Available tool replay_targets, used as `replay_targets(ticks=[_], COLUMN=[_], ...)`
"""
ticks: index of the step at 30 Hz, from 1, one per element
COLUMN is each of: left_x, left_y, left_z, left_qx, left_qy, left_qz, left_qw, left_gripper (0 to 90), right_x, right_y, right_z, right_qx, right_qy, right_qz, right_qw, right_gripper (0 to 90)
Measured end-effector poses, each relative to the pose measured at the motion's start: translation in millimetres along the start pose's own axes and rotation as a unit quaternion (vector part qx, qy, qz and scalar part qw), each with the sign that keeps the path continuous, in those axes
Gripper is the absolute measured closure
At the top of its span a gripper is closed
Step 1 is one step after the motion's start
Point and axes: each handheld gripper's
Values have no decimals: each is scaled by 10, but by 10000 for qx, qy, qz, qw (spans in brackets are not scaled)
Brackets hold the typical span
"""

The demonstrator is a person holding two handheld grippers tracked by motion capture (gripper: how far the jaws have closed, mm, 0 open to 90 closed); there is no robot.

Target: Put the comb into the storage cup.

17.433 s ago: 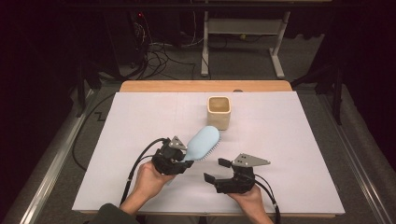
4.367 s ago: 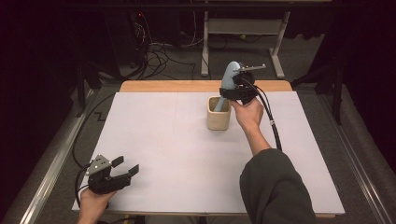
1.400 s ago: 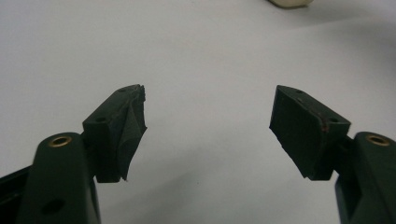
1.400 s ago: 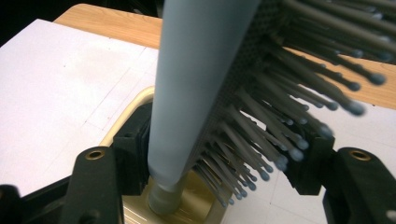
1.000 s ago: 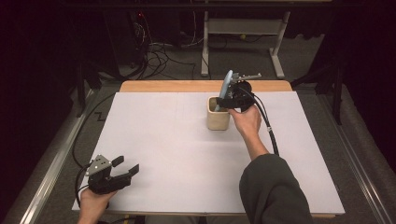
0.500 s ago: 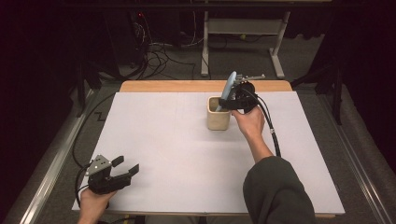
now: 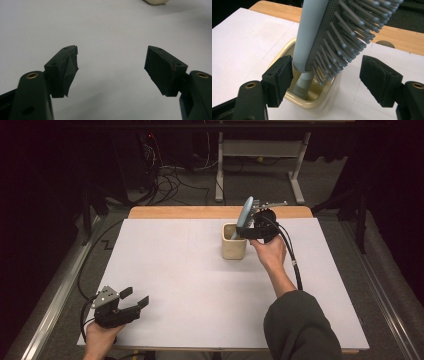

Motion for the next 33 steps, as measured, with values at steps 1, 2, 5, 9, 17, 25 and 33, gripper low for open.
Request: replay_targets(ticks=[1, 2, 5, 9, 17, 25, 33], left_x=[0, -1, 1, 7, 39, 50, 51], left_y=[0, 0, 0, -1, -6, -9, -9], left_z=[0, 0, -2, 4, 24, 30, 28], left_qx=[-1, 0, -1, 12, 59, 62, 61], left_qy=[-1, 1, 2, 6, 72, 79, 80], left_qz=[2, -4, -8, -15, -83, -115, -125], left_qw=[10000, 10000, 10000, 10000, 9999, 9999, 9999], left_gripper=[275, 275, 275, 275, 275, 277, 277], right_x=[4, 11, 29, 53, 98, 179, 233], right_y=[-3, -8, -19, -37, -87, -113, -152], right_z=[0, 0, -2, -13, -23, -40, -56], right_qx=[7, 9, 7, 14, 72, 110, 98], right_qy=[-3, -5, -5, -13, -53, -49, -39], right_qz=[-4, -7, -30, -57, -92, -154, -213], right_qw=[10000, 10000, 10000, 10000, 9999, 9998, 9997], right_gripper=[274, 275, 275, 276, 285, 287, 288])
Point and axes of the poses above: each handheld gripper's, and its own axes: x roughly backward along the jaws, y roughly out of its top, z roughly to its left, and after that the axes turned 3 degrees about z, right-handed
